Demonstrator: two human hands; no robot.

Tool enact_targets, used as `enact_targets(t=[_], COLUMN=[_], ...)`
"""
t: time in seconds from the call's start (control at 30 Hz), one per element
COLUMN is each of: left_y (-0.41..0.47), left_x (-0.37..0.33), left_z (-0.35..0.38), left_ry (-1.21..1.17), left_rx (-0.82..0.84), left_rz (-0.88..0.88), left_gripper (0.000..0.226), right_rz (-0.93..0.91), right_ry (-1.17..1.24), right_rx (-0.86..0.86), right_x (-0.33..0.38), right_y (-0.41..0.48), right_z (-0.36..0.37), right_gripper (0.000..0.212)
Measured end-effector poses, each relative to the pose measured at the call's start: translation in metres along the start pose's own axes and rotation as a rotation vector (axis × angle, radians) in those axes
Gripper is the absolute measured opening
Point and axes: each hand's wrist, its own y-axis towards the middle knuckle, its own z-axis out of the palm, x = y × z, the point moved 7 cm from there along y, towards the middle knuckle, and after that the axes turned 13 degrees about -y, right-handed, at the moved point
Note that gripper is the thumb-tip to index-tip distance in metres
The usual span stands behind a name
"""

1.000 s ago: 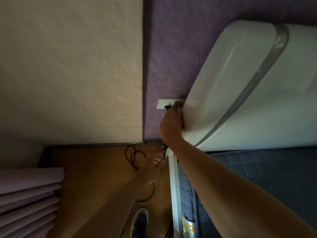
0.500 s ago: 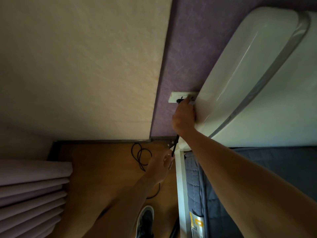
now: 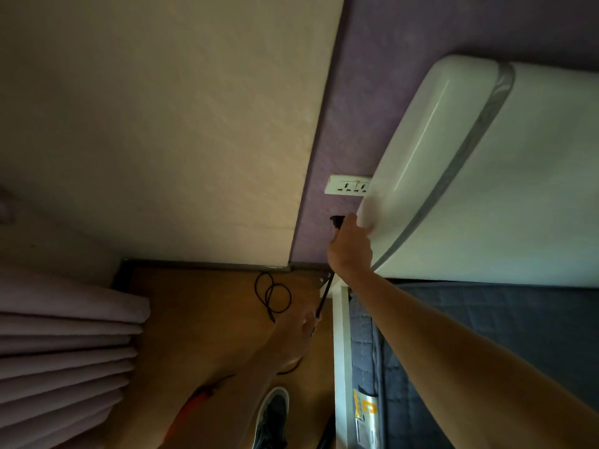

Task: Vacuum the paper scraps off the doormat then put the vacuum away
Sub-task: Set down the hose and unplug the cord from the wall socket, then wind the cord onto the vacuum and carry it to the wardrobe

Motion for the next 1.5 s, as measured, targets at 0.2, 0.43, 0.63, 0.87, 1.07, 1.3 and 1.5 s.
enact_targets(t=[0.2,0.43,0.63,0.87,1.07,1.3,1.5], left_y=[-0.047,-0.102,-0.123,-0.124,-0.125,-0.145,-0.16], left_x=[-0.032,-0.062,-0.069,-0.076,-0.083,-0.072,-0.062], left_z=[0.0,-0.022,-0.065,-0.145,-0.21,-0.244,-0.268], left_ry=[-0.223,-0.186,-0.297,-0.401,-0.41,-0.423,-0.431], left_rx=[-0.16,-0.238,-0.314,-0.425,-0.495,-0.597,-0.708], left_rz=[0.148,0.142,0.077,0.0,0.091,0.088,0.105], left_gripper=[0.035,0.027,0.023,0.018,0.01,0.022,0.024], right_rz=[-0.204,-0.444,-0.622,-0.758,-0.836,-0.938,-1.023], right_ry=[0.087,0.245,0.276,0.309,0.37,0.358,0.353], right_rx=[-0.029,-0.025,0.034,0.083,0.106,0.146,0.176], right_x=[0.021,0.047,0.108,0.207,0.279,0.33,0.364], right_y=[-0.039,-0.085,-0.095,-0.093,-0.092,-0.117,-0.136], right_z=[-0.031,-0.058,-0.071,-0.088,-0.1,-0.102,-0.101], right_gripper=[0.024,0.014,0.016,0.017,0.016,0.018,0.017])
